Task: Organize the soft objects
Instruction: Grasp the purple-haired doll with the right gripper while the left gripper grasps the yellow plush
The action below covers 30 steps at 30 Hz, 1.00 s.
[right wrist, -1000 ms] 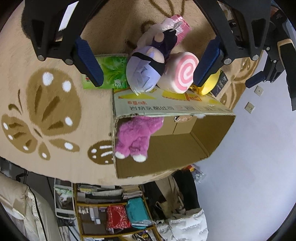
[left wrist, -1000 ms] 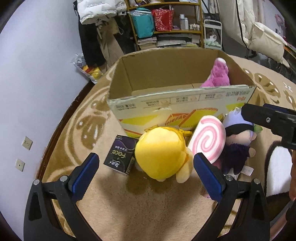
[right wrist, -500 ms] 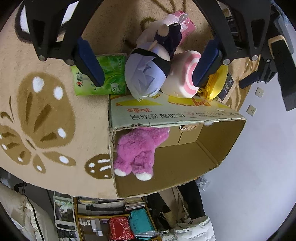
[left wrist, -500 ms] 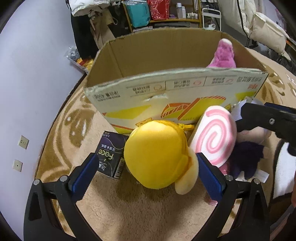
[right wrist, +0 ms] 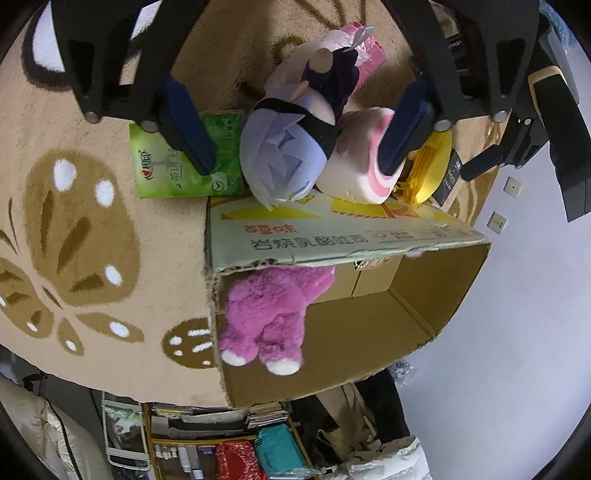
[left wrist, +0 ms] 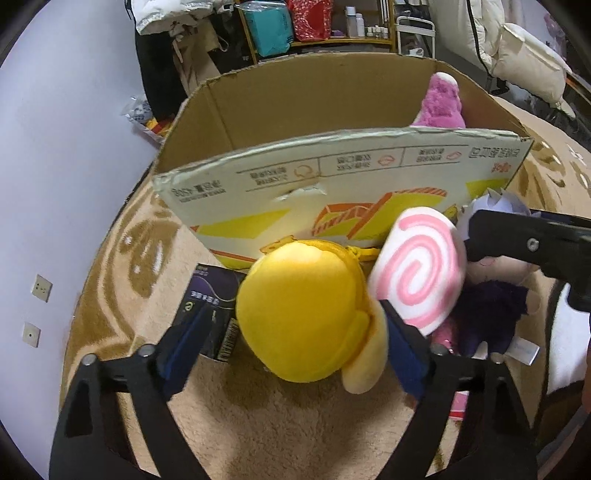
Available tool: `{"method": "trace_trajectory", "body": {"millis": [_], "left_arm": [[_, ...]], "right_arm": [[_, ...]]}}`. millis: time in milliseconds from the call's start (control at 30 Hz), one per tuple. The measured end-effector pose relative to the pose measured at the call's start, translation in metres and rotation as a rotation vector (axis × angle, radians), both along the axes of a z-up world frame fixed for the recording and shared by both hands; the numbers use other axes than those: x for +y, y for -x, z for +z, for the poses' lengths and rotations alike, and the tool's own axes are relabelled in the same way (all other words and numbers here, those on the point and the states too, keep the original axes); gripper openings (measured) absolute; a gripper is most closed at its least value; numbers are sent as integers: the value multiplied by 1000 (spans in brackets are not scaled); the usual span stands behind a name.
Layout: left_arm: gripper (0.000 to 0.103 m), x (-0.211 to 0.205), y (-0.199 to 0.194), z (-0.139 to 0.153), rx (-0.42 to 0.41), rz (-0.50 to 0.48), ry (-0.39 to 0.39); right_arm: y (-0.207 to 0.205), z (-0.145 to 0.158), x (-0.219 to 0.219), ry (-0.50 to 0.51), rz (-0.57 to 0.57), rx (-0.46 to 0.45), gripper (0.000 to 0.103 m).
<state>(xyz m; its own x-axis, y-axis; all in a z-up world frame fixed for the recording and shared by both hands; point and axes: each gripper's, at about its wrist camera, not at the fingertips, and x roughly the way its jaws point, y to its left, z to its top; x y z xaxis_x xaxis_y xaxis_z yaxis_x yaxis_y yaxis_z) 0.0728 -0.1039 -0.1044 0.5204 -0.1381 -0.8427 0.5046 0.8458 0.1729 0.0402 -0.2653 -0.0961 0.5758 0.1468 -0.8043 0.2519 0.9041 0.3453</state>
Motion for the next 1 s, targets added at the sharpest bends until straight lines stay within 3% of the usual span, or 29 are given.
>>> {"method": "trace_trajectory", "body": {"millis": [67, 200, 633, 1000], "left_arm": [[72, -3, 3, -1, 10, -6, 9], [62, -1, 1, -3, 62, -11, 63], [57, 21, -2, 6, 85, 31, 135], [51, 34, 7, 19, 74, 66, 195]], "right_arm": [[-1, -1, 3, 10, 9, 8, 79], [-2, -1, 9, 49, 32, 11, 54], [4, 8, 11, 80, 35, -23, 49], [25, 35, 9, 108, 12, -107, 49]]}}
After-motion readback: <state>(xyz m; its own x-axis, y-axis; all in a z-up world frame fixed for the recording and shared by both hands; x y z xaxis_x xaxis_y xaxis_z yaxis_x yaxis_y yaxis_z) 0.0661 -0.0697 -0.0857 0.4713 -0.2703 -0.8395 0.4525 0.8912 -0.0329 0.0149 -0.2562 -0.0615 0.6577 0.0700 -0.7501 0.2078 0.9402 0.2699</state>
